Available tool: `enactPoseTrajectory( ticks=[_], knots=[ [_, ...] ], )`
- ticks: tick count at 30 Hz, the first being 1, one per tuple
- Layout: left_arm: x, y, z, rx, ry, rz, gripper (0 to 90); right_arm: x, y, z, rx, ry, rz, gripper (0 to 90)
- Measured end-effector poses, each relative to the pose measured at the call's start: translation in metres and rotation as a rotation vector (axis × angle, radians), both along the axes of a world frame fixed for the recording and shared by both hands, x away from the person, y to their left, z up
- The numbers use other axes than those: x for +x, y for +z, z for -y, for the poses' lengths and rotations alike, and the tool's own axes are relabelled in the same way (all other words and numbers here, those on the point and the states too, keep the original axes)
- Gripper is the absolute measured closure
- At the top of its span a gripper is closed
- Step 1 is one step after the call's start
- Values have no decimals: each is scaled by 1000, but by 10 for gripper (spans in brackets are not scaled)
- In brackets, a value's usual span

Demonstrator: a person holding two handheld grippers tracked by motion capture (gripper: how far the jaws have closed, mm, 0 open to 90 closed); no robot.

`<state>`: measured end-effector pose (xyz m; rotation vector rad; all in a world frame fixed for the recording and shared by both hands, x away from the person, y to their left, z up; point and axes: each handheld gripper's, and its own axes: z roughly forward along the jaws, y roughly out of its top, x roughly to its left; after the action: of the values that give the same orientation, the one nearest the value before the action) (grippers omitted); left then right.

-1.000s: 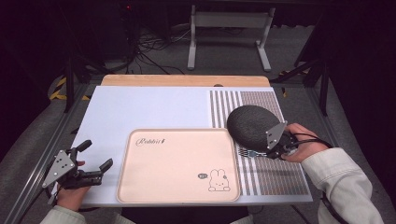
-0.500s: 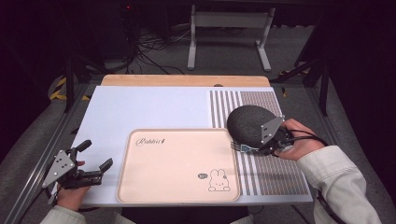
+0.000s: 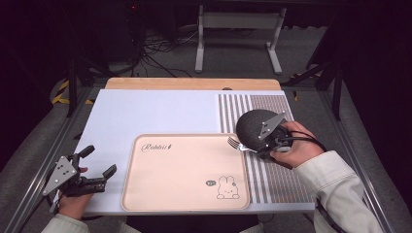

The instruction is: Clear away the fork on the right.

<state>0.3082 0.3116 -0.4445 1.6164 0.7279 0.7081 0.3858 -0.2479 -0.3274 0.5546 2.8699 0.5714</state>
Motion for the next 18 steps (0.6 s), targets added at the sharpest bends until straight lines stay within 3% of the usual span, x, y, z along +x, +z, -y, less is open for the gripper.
enactPoseTrajectory(
  ticks=[8, 10, 16, 18],
  knots=[
    [0, 0, 0, 1, 0, 2, 12, 0, 0, -13, 11, -63, -2, 789],
    [1, 0, 0, 2, -2, 4, 12, 0, 1, -19, 23, -106, -1, 790],
    [1, 0, 0, 5, -1, 5, 12, 0, 1, -28, 41, -161, -18, 790],
    [1, 0, 0, 4, 0, 5, 13, -1, 0, -33, 39, -215, -14, 790]
  ],
)
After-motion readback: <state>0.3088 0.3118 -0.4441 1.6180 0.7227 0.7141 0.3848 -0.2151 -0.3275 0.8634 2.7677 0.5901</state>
